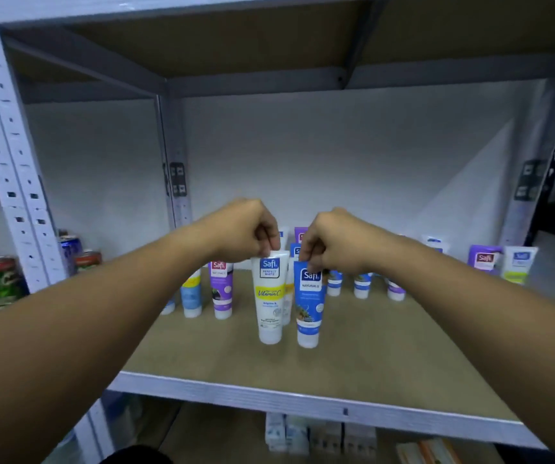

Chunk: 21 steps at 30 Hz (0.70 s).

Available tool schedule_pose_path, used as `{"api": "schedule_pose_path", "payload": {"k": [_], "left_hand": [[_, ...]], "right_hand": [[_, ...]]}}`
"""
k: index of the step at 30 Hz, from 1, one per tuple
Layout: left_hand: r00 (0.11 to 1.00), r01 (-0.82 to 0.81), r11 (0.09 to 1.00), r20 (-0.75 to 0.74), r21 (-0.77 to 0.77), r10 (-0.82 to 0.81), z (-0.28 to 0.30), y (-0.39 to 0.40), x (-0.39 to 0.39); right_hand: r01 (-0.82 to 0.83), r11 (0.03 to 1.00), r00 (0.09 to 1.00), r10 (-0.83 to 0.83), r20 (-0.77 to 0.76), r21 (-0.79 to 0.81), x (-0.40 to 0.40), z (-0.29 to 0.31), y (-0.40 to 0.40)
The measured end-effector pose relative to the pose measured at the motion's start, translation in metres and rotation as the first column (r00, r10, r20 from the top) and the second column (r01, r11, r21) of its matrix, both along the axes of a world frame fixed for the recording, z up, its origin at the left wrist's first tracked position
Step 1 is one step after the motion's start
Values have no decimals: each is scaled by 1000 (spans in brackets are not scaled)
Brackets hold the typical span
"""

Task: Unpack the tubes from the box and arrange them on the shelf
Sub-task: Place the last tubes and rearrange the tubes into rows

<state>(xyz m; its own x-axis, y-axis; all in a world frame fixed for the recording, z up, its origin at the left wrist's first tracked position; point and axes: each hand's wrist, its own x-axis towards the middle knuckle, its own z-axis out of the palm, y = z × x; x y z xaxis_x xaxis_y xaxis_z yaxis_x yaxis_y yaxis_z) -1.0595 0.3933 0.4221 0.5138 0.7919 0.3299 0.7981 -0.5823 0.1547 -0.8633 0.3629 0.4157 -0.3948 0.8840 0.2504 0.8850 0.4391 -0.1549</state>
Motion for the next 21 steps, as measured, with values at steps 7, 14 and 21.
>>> {"api": "schedule_pose_path", "payload": {"k": [7,14,21], "left_hand": [[997,80,996,9,-50,-80,-35,-1,27],[997,75,992,26,-105,-73,-54,3,31],[980,96,993,183,-65,-83,-74,0,25]], "right_hand": [[36,997,999,-37,-13,-75,31,-47,-5],[34,994,996,-42,-80,-99,41,-65,-1],[40,995,947,-68,-315,-94,45,-87,-1]]}}
